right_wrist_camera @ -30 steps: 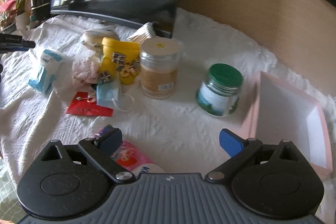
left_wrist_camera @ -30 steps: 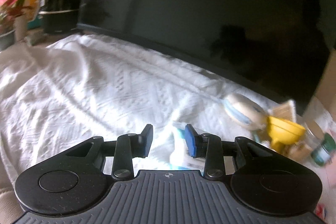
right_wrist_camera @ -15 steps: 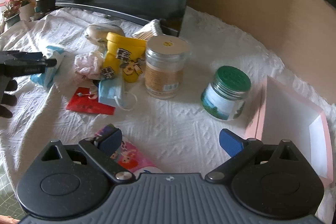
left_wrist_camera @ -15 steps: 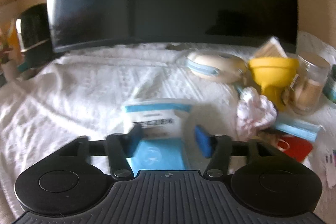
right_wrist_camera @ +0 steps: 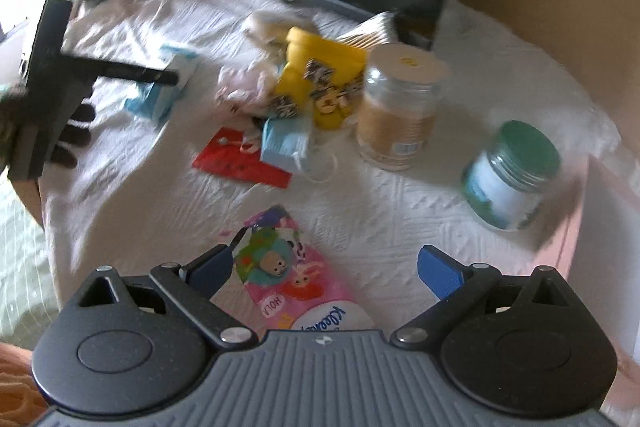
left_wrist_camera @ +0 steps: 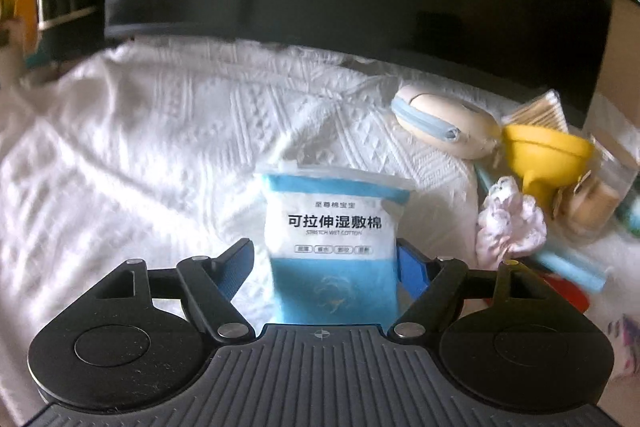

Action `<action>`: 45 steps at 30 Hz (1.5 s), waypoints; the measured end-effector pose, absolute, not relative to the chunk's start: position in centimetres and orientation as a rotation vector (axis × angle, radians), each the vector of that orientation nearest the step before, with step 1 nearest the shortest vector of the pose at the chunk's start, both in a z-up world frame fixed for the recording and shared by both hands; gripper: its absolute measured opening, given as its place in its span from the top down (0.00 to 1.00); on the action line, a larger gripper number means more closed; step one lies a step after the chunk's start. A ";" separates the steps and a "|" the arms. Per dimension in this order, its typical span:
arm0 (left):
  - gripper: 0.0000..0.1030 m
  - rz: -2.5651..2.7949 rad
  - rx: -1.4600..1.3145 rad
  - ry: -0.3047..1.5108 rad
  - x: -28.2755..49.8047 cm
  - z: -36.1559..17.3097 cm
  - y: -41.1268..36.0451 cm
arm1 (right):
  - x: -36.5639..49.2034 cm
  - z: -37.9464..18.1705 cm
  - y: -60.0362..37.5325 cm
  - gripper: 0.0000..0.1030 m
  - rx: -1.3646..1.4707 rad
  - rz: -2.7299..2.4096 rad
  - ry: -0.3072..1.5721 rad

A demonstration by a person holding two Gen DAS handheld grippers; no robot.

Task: Organize soft objects
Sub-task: 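Reach the left gripper to the blue wet-cotton pack and grasp it, then grasp the white crumpled tissue with the right gripper while the left gripper holds the blue pack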

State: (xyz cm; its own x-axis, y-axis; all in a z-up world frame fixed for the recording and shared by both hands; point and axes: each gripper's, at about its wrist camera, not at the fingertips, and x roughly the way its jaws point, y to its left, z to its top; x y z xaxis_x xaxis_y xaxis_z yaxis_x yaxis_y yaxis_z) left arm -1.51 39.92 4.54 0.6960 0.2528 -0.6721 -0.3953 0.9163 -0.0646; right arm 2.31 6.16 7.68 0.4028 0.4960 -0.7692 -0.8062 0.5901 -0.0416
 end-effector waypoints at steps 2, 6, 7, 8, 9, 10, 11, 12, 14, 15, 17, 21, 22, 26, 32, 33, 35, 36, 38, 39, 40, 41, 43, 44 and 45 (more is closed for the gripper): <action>0.24 0.369 -0.219 0.721 -1.4 4.3 39.7 | 2.1 7.7 7.2 0.04 -0.478 0.864 0.762; 0.45 0.352 -0.270 0.744 -2.1 4.9 39.5 | 1.9 8.3 10.9 0.08 -0.491 0.885 0.626; 0.46 0.350 -0.301 0.738 -2.6 5.1 39.5 | 1.9 8.2 12.1 0.16 -0.500 0.893 0.592; 0.46 0.345 -0.318 0.729 -3.2 5.4 39.5 | 1.8 8.2 13.4 0.22 -0.516 0.903 0.559; 0.46 0.346 -0.319 0.723 -3.8 5.7 39.3 | 1.8 7.9 15.0 0.25 -0.536 0.918 0.535; 0.46 0.351 -0.318 0.720 -4.3 6.1 39.1 | 1.9 7.6 16.6 0.29 -0.554 0.935 0.517; 0.46 0.354 -0.322 0.718 -4.8 6.4 38.9 | 1.8 7.2 18.0 0.34 -0.571 0.946 0.501; 0.46 0.357 -0.331 0.717 -5.3 6.7 38.8 | 1.9 6.7 19.4 0.37 -0.594 0.949 0.486; 0.46 0.366 -0.350 0.725 -6.2 7.3 38.6 | 2.0 5.8 22.1 0.42 -0.642 0.942 0.457; 0.46 0.368 -0.360 0.730 -6.6 7.5 38.6 | 2.1 5.4 23.0 0.42 -0.660 0.941 0.450; 0.46 0.377 -0.376 0.729 -7.3 7.9 38.6 | 2.4 4.6 24.7 0.47 -0.701 0.937 0.446; 0.46 0.428 -0.399 0.727 -8.0 8.5 39.0 | 2.8 4.3 26.0 0.76 -0.731 0.943 0.509; 0.46 0.436 -0.405 0.726 -8.1 8.7 39.1 | 2.7 5.0 25.5 0.86 -0.706 0.944 0.511; 0.46 0.400 -0.416 0.698 -8.3 10.0 38.1 | 1.3 8.9 21.6 0.95 -0.586 0.955 0.483; 0.46 0.171 -0.384 0.707 -6.6 11.5 32.3 | -1.2 13.9 12.4 0.95 -0.441 0.885 0.438; 0.46 0.126 -0.379 0.717 -6.1 11.6 31.0 | -1.5 14.3 10.6 0.95 -0.422 0.863 0.440; 0.46 0.040 -0.361 0.735 -5.3 11.8 28.2 | -1.9 14.5 6.9 0.95 -0.389 0.807 0.450; 0.46 -0.009 -0.349 0.743 -4.8 11.9 26.7 | -2.0 14.5 5.2 0.95 -0.377 0.771 0.456; 0.46 -0.109 -0.316 0.759 -3.9 11.7 23.7 | -2.5 14.1 1.6 0.95 -0.359 0.696 0.463; 0.46 -0.153 -0.299 0.776 -3.4 11.4 22.2 | -2.7 13.7 -0.3 0.95 -0.343 0.647 0.476; 0.46 -0.190 -0.286 0.798 -3.0 11.1 20.8 | -2.8 13.5 -2.1 0.95 -0.311 0.603 0.501; 0.46 -0.229 -0.275 0.817 -2.7 10.8 19.5 | -2.9 13.3 -3.8 0.95 -0.274 0.567 0.521; 0.46 -0.307 -0.248 0.848 -2.1 9.9 17.1 | -3.3 13.2 -6.9 0.95 -0.231 0.499 0.524; 0.46 -0.331 -0.236 0.864 -1.7 9.5 15.8 | -3.7 13.1 -8.1 0.95 -0.224 0.467 0.516; 0.46 -0.344 -0.234 0.875 -1.4 9.2 14.8 | -4.0 13.3 -9.1 0.95 -0.214 0.434 0.509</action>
